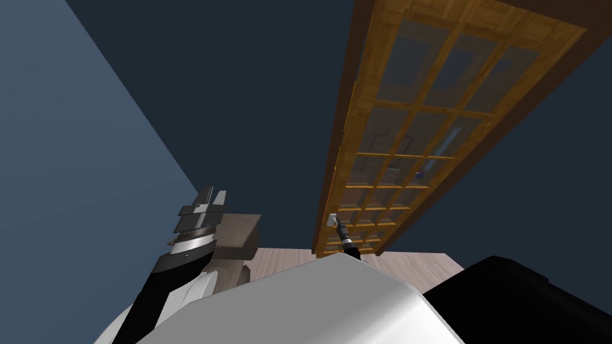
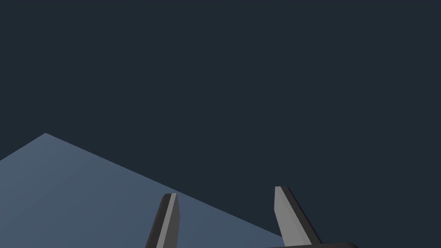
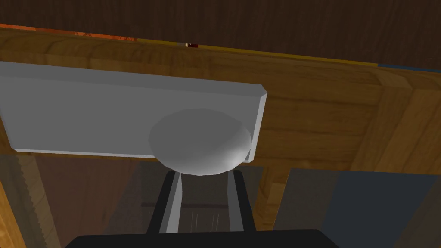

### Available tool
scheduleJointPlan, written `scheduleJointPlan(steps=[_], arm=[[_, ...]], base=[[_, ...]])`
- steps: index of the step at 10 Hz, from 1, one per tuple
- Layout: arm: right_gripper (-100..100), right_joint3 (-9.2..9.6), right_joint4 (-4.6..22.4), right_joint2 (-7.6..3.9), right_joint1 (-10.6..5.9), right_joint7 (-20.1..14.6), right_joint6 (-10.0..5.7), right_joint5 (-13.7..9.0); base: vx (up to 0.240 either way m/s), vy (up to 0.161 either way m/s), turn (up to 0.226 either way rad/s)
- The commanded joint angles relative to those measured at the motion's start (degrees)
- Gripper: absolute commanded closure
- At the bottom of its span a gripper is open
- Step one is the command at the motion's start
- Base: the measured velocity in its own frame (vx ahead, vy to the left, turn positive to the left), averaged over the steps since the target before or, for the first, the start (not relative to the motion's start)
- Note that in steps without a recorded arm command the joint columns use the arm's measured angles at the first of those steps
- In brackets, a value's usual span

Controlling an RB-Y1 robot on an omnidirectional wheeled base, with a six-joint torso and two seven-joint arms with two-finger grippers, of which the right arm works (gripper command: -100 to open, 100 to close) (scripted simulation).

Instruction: Pull the door open

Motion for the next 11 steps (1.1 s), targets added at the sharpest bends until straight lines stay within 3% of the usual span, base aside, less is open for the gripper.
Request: scheduleJointPlan(steps=[1, 4, 7, 11], arm=[[100, 0.9, -0.74, 0.63, -0.21, -2.86, 0.26, -0.77], [100, 1.44, -0.86, 0.58, -0.25, -7.28, 0.67, -2.62], [100, 1.44, -0.86, 0.58, -0.25, -7.65, 0.67, -2.62], [100, 2.24, -1.04, 0.49, -0.31, -14.44, 1.3, -5.4]], base=[[-0.05, -0.015, 0.066], [-0.054, -0.021, 0.085], [-0.02, -0.005, 0.012], [-0.05, -0.021, 0.089]])
